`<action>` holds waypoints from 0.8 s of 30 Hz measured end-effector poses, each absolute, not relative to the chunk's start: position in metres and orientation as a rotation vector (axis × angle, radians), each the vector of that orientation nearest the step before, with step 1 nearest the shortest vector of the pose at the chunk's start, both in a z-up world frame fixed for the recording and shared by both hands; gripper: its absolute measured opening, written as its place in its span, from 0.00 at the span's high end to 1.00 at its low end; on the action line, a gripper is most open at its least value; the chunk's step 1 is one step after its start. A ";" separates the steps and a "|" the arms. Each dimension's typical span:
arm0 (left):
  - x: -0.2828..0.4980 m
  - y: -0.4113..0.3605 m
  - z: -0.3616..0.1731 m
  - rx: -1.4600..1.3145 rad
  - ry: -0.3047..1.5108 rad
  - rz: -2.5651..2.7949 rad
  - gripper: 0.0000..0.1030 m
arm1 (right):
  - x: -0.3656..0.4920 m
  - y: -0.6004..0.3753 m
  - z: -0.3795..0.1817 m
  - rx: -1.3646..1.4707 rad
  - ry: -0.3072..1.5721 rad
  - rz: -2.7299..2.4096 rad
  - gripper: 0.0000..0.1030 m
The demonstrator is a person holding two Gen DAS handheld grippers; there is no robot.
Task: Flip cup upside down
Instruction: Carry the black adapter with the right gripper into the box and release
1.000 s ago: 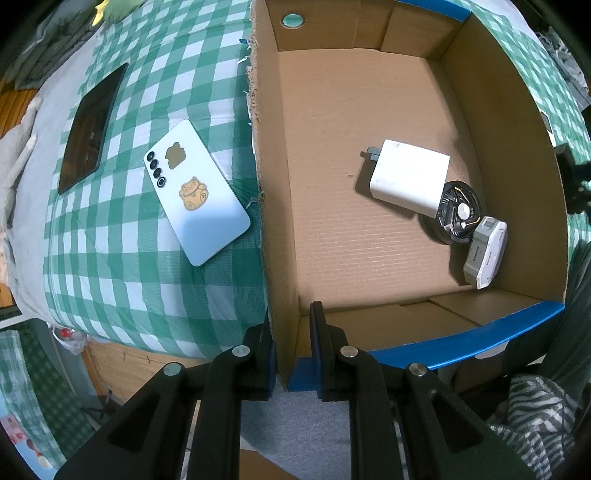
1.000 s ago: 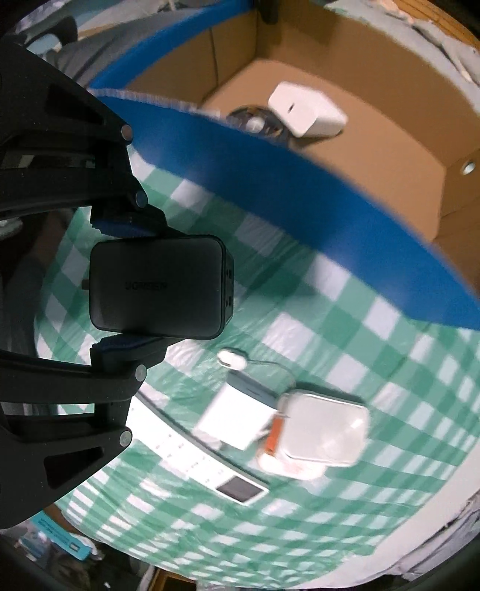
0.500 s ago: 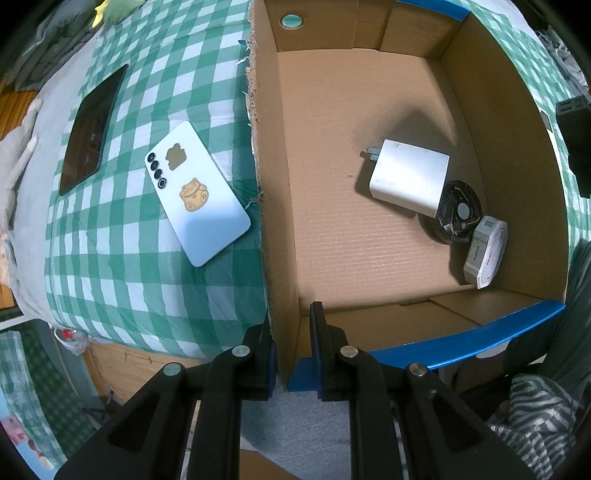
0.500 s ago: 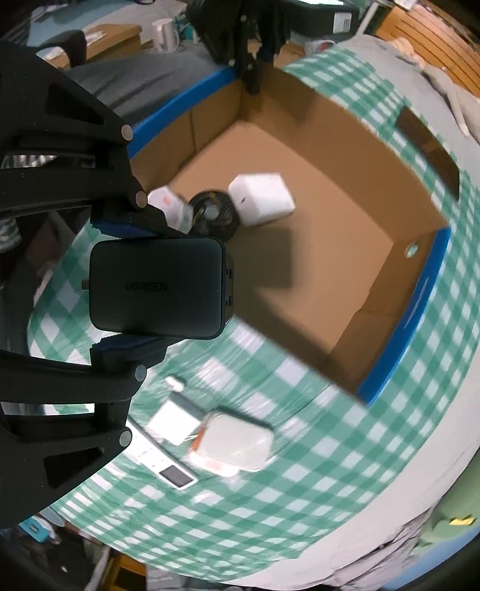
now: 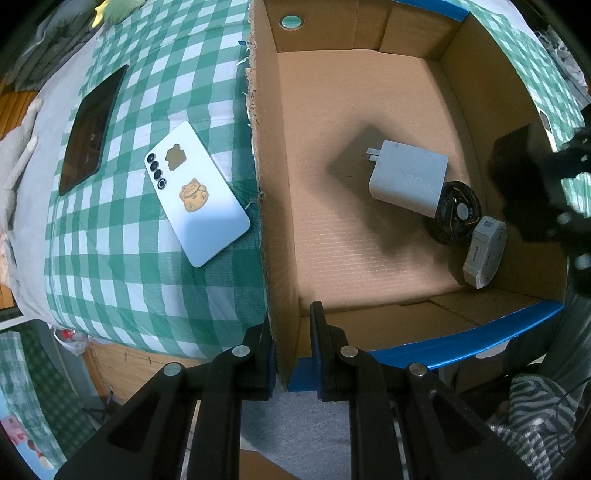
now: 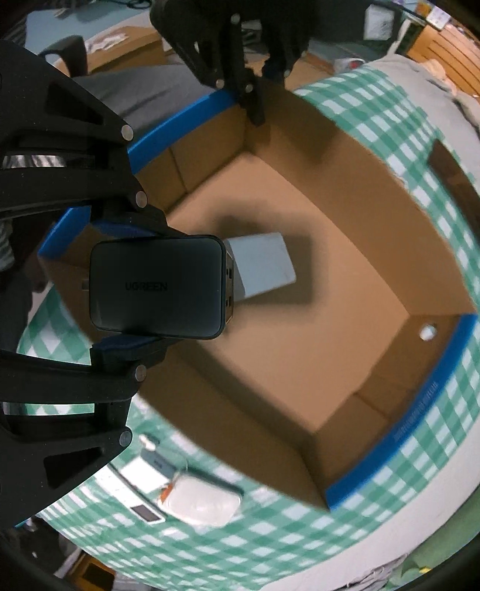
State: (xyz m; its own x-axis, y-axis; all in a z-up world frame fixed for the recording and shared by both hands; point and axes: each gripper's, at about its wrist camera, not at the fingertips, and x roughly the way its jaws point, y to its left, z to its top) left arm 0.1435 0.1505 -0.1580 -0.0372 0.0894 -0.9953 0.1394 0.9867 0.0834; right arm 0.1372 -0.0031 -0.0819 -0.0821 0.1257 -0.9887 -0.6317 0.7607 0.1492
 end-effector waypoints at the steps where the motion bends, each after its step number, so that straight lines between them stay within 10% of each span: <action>1: 0.143 0.150 -0.158 0.177 1.611 -0.041 0.87 | 0.137 -0.002 -0.087 -0.421 1.542 0.665 0.61; 24: 0.149 0.153 -0.159 0.189 1.615 -0.046 0.87 | 0.143 -0.008 -0.087 -0.430 1.502 0.641 0.49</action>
State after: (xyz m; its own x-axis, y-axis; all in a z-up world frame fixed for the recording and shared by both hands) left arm 0.1488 0.1526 -0.1585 -0.0413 0.0935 -0.9948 0.1502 0.9849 0.0863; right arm 0.1430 -0.0078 -0.0871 -0.0454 0.1239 -0.9913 -0.6300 0.7665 0.1247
